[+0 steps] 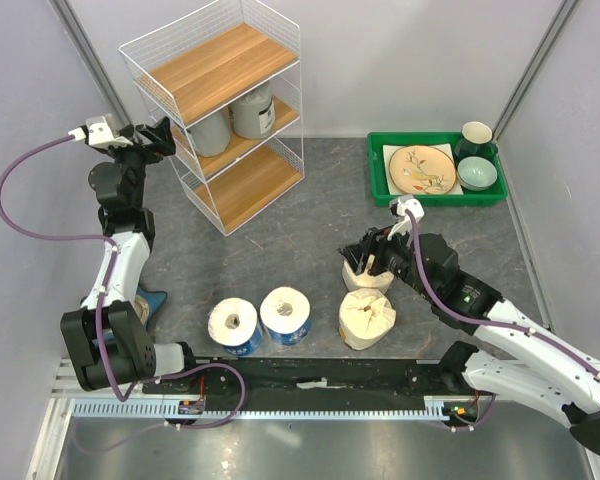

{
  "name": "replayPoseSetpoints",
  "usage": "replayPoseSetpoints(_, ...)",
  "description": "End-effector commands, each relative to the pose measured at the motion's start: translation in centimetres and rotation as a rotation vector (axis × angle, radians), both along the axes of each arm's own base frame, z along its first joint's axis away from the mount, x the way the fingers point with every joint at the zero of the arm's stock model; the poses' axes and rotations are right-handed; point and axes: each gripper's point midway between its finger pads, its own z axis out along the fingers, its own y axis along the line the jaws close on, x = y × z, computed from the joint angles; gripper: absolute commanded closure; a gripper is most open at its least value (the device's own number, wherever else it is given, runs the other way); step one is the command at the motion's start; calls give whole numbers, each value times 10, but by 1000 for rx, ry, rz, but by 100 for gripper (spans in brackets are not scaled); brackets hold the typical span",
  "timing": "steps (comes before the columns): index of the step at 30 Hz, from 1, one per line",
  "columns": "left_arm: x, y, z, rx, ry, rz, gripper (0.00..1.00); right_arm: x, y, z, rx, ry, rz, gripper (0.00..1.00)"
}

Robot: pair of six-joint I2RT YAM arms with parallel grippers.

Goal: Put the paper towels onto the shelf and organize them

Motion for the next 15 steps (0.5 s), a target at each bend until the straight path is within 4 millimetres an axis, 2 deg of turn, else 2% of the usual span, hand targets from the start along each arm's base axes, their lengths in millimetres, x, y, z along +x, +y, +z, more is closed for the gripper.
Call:
replayPoseSetpoints(1,-6,-8,29,37,-83,-32,3,5,2,5,14,-29,-4,33)
replayPoseSetpoints(6,-4,-28,36,98,-86,-69,4,4,2,3,20,-24,-6,33)
replayPoseSetpoints(15,-1,-45,39,274,-77,-81,0,5,5,-2,19,-9,-3,32)
